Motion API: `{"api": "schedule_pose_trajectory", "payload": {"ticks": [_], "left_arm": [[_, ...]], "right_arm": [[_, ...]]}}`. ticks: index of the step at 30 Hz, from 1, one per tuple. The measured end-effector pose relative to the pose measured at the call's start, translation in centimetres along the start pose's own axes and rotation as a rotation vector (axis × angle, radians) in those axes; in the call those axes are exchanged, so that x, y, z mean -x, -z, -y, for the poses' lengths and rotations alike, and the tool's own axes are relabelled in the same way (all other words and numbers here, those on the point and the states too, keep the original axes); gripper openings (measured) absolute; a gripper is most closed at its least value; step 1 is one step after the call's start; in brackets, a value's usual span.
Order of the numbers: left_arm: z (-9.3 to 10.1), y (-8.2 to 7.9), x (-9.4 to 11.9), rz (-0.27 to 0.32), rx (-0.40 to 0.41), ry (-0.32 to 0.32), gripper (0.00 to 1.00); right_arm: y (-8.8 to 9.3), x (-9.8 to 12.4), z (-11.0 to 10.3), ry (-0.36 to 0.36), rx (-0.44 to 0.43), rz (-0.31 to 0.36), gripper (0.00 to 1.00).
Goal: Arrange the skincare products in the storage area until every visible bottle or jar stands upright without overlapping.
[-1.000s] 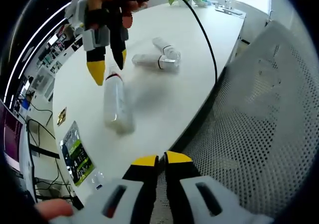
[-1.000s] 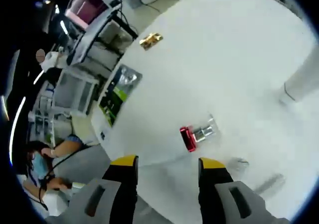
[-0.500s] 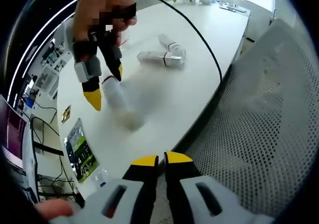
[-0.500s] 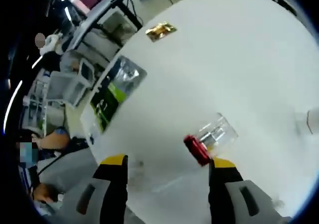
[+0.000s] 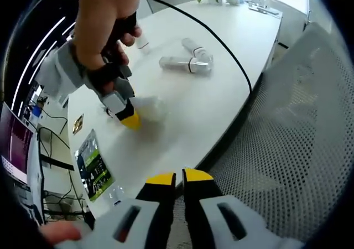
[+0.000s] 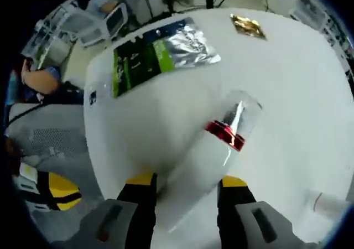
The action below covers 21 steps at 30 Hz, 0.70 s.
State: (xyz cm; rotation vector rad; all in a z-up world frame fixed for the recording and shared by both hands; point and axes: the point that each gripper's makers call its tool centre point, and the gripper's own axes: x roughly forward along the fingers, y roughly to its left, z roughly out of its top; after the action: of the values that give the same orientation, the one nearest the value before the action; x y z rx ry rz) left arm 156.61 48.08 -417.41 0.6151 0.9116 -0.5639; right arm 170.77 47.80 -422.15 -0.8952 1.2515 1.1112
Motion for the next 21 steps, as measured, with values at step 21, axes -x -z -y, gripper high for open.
{"api": "schedule_pose_trajectory", "payload": {"ticks": [21], "left_arm": [[-1.0,-0.7,0.5,0.049,0.050,-0.032,0.00]], "right_arm": [[1.7,1.3,0.2,-0.192,-0.501,0.363,0.22]]}}
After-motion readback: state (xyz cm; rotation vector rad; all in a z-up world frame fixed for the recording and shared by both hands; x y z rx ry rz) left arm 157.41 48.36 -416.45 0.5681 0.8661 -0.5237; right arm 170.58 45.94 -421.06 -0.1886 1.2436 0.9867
